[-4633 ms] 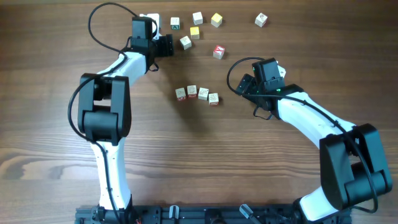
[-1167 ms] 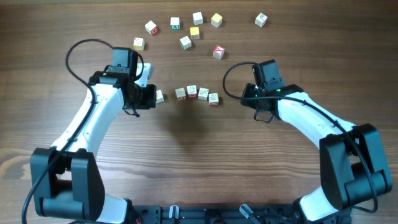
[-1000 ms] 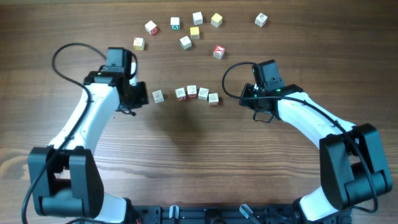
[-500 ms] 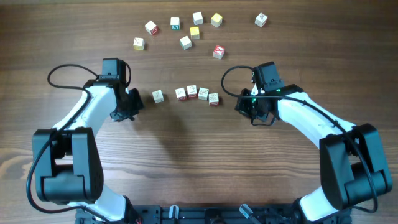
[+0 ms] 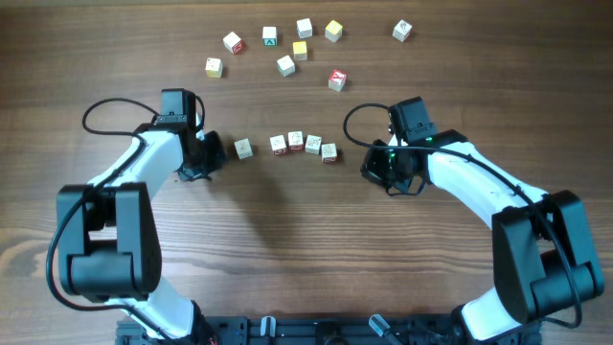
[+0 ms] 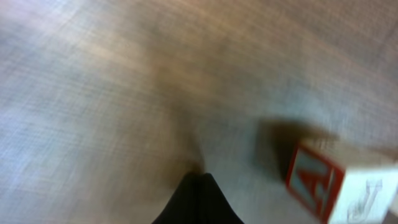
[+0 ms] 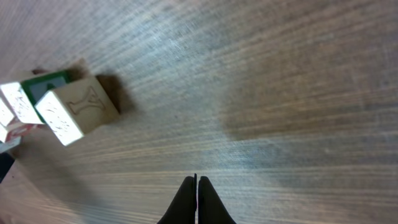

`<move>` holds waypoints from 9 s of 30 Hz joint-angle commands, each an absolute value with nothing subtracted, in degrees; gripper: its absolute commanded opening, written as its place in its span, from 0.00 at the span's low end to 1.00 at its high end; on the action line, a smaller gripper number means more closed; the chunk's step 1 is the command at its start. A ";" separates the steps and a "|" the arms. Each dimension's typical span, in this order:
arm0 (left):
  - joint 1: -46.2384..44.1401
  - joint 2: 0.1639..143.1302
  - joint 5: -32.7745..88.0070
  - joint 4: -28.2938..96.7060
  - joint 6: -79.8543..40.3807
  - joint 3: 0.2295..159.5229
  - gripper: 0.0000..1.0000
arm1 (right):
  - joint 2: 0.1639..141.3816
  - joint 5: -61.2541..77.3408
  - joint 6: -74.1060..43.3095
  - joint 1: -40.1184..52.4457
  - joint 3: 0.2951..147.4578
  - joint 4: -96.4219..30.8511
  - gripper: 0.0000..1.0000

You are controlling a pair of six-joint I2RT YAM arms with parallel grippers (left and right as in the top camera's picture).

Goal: Form a horizontal line

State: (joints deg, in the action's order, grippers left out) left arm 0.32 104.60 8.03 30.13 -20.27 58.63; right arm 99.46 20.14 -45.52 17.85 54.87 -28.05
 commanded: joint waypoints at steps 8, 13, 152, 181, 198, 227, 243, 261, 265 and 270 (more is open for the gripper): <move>-0.82 112.77 18.02 20.21 -20.23 57.95 0.10 | 100.03 15.79 -46.48 18.13 54.83 -24.47 0.05; -2.61 113.19 18.22 21.39 -20.18 57.95 0.08 | 100.03 13.69 -46.52 18.13 54.83 -23.81 0.06; 7.53 112.55 5.85 47.66 -22.68 90.70 0.04 | 128.70 21.52 -31.97 31.99 94.00 -27.75 0.05; 6.85 112.64 6.94 57.89 -22.65 90.52 0.04 | 127.39 19.14 -30.20 32.18 94.17 -32.38 0.04; -3.92 112.64 22.04 67.46 -18.15 80.36 0.04 | 120.81 16.27 -26.94 28.01 94.19 -30.98 0.04; -7.03 112.64 23.86 39.05 -24.84 65.56 0.04 | 120.42 16.25 -27.00 22.09 94.17 -43.20 0.04; -7.03 112.64 29.58 34.00 -25.89 65.56 0.04 | 120.42 16.25 -26.96 22.11 94.17 -43.62 0.04; -7.03 112.64 29.98 30.55 -27.53 65.56 0.04 | 120.42 16.25 -26.98 22.11 94.17 -43.59 0.04; -7.03 112.64 30.24 29.26 -27.49 65.56 0.04 | 120.42 16.29 -27.00 22.11 94.17 -43.53 0.05; -7.03 112.64 30.22 27.31 -27.53 65.56 0.04 | 120.53 16.23 -24.82 22.15 94.11 -41.91 0.05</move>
State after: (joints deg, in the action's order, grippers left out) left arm -6.70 112.18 29.08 28.36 -26.94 66.19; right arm 121.73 16.86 -27.42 21.98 92.97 -43.09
